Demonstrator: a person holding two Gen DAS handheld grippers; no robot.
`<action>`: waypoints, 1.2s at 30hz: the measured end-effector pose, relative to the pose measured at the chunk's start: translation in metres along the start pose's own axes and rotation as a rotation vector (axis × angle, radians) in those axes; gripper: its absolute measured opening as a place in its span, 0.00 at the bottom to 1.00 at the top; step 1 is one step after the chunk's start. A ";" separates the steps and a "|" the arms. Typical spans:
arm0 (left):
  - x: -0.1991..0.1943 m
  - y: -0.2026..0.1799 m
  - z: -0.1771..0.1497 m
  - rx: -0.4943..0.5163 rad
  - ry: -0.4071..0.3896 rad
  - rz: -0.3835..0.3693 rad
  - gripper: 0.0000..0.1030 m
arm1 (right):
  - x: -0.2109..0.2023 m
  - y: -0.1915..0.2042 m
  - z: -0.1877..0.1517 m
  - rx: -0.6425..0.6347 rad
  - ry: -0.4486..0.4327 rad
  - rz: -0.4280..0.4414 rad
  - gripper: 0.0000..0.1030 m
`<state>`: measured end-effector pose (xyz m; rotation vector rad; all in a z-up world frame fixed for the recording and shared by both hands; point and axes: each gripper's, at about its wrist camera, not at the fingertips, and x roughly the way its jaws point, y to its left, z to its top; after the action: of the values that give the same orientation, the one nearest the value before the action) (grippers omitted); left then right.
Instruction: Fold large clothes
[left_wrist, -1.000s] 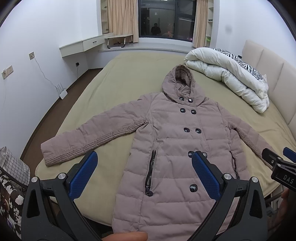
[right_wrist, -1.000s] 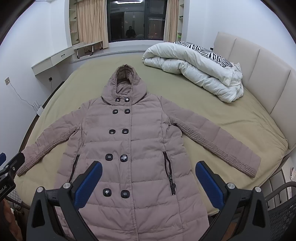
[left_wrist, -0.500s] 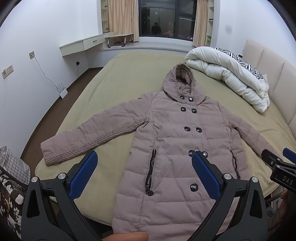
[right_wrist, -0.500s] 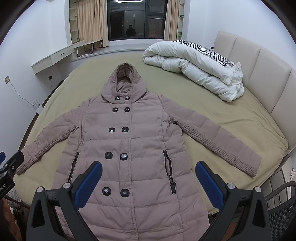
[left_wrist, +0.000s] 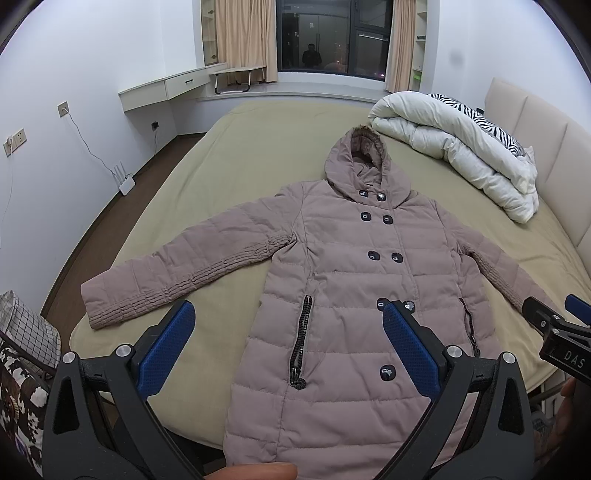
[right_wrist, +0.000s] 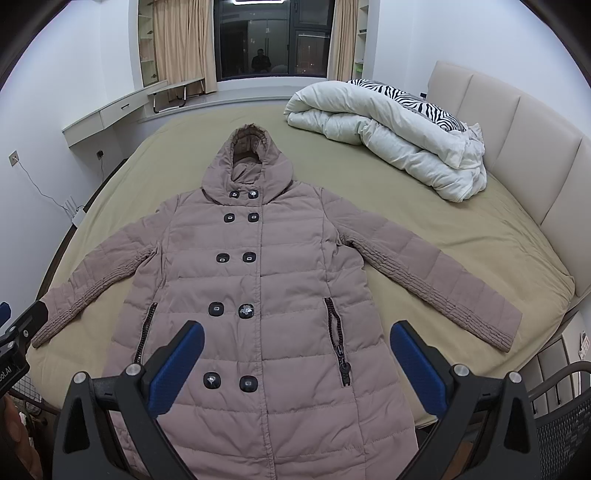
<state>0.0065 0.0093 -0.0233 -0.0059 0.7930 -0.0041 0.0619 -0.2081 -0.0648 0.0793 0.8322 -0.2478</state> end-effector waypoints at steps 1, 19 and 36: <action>0.000 0.000 0.000 0.001 0.000 0.000 1.00 | 0.000 0.000 0.000 0.000 0.001 0.001 1.00; 0.001 0.000 0.002 -0.002 0.004 0.000 1.00 | -0.002 0.001 0.006 -0.002 0.006 -0.002 1.00; 0.002 -0.001 -0.001 0.001 0.007 0.000 1.00 | 0.009 0.002 -0.015 -0.008 0.008 -0.001 1.00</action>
<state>0.0066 0.0082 -0.0256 -0.0054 0.7997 -0.0044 0.0574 -0.2056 -0.0809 0.0722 0.8416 -0.2452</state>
